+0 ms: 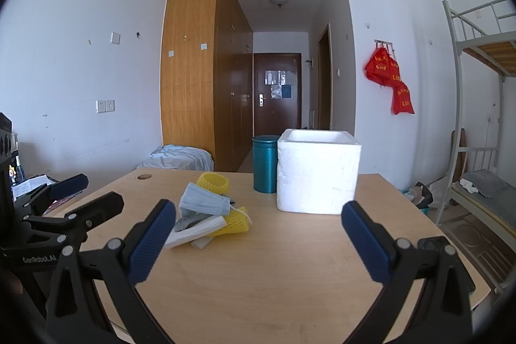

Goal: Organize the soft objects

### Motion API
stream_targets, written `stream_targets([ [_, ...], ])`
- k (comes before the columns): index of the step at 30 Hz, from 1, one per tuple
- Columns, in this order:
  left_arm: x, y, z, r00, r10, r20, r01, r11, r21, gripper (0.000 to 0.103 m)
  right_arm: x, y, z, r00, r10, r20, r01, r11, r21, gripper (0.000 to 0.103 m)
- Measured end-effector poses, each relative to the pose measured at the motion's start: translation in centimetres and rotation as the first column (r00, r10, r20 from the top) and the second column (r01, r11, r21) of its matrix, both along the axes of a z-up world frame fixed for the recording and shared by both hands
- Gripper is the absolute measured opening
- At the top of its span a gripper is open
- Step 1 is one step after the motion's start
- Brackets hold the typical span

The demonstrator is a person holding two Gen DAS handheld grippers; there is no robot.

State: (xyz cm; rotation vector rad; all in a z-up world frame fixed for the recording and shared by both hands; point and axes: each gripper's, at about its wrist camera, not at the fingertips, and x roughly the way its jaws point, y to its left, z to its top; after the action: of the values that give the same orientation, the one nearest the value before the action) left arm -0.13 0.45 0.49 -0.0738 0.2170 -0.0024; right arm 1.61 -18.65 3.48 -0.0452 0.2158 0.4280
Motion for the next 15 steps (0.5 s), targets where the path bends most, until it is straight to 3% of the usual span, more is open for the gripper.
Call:
stream_targets([
  [15, 0.00, -0.04, -0.10, 1.000, -0.008, -0.004, 0.008, 1.000, 0.003, 0.103, -0.12, -0.07, 0.05, 1.000, 0.001, 0.002, -0.001, 1.000, -0.001, 0.103],
])
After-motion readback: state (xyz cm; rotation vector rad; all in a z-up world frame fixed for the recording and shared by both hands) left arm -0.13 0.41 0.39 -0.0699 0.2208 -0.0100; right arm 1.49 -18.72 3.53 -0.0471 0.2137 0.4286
